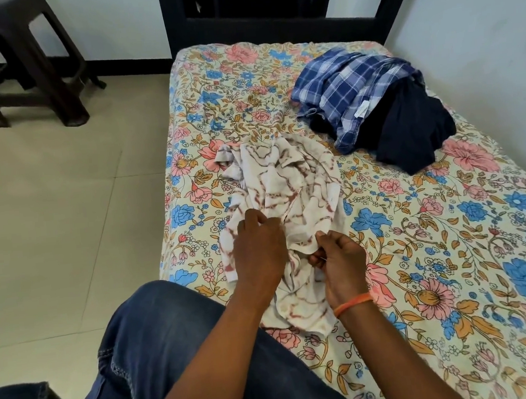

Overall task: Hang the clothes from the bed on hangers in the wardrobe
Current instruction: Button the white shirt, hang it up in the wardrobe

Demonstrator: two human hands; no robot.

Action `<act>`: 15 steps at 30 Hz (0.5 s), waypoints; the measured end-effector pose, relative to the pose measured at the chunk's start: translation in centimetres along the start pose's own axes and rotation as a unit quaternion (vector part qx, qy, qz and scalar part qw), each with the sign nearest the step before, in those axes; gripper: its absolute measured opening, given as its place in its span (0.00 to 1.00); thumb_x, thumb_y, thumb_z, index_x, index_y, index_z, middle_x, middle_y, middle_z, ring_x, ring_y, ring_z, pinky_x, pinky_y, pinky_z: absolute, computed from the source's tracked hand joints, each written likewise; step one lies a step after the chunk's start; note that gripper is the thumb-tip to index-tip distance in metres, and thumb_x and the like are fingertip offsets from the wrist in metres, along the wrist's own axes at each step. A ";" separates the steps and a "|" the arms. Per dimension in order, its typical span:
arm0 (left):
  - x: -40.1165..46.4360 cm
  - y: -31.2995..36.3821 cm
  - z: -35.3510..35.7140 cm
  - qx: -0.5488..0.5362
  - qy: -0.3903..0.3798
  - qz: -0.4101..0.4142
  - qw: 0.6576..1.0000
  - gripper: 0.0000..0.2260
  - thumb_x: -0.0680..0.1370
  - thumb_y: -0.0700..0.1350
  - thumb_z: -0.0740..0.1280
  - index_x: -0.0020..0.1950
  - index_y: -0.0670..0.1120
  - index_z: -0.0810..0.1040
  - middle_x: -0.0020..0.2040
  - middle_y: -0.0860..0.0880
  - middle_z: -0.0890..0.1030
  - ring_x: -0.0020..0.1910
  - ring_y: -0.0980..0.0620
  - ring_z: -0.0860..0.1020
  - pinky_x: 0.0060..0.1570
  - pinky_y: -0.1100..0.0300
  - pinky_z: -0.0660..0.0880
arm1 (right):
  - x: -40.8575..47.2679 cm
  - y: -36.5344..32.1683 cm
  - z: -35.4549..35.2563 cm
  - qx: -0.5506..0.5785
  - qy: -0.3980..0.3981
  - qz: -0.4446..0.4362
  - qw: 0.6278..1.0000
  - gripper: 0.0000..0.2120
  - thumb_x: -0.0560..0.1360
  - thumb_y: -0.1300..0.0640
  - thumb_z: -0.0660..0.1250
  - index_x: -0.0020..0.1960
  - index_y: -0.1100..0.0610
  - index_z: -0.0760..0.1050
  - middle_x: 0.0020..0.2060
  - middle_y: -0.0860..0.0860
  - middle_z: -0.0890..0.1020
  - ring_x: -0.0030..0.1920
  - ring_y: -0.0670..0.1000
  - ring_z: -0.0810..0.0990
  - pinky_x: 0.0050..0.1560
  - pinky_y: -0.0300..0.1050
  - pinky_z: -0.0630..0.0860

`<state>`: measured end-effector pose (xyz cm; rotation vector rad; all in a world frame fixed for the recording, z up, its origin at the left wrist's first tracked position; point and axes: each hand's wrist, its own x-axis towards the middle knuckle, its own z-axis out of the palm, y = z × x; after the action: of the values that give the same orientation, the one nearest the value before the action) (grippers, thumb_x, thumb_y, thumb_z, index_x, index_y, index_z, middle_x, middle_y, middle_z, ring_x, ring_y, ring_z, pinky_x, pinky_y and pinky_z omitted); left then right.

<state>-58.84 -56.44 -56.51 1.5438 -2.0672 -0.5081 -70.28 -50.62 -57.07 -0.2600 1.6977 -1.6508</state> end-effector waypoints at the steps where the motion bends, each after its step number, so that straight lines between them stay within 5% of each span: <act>1: 0.3 0.1 0.1 -0.004 0.001 -0.005 1.000 0.10 0.81 0.45 0.61 0.55 0.44 0.81 0.53 0.46 0.73 0.50 0.45 0.73 0.42 0.52 0.73 | 0.1 0.1 0.0 -0.018 -0.002 -0.018 1.000 0.04 0.78 0.63 0.68 0.45 0.63 0.78 0.27 0.52 0.74 0.25 0.48 0.74 0.30 0.41 0.76; 5: 1.2 -0.3 0.5 -0.003 -0.008 -0.025 1.000 0.09 0.80 0.47 0.63 0.52 0.48 0.82 0.50 0.48 0.76 0.51 0.45 0.72 0.48 0.49 0.72 | 0.1 0.1 0.0 -0.080 -0.013 -0.070 0.994 0.08 0.80 0.60 0.66 0.50 0.66 0.77 0.31 0.51 0.77 0.26 0.45 0.76 0.35 0.48 0.77; 11: 0.0 0.4 -0.9 -0.174 0.033 -0.016 0.984 0.03 0.78 0.48 0.68 0.44 0.51 0.79 0.45 0.55 0.75 0.47 0.54 0.75 0.47 0.52 0.73 | -0.6 -0.7 0.0 -0.174 -0.004 -0.190 0.966 0.06 0.79 0.58 0.67 0.50 0.61 0.77 0.39 0.54 0.81 0.38 0.54 0.80 0.40 0.54 0.82; 15: -1.0 0.8 -1.6 -0.203 0.013 0.027 0.979 0.05 0.79 0.46 0.66 0.43 0.50 0.76 0.43 0.54 0.75 0.44 0.56 0.74 0.44 0.54 0.72 | -2.4 -1.1 0.7 -0.234 -0.042 -0.288 0.928 0.04 0.78 0.61 0.67 0.44 0.58 0.76 0.35 0.50 0.78 0.36 0.46 0.76 0.37 0.40 0.74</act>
<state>-58.30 -55.21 -54.97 1.2425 -1.8366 -0.8250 -68.47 -49.87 -55.09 -1.1365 2.0550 -1.5532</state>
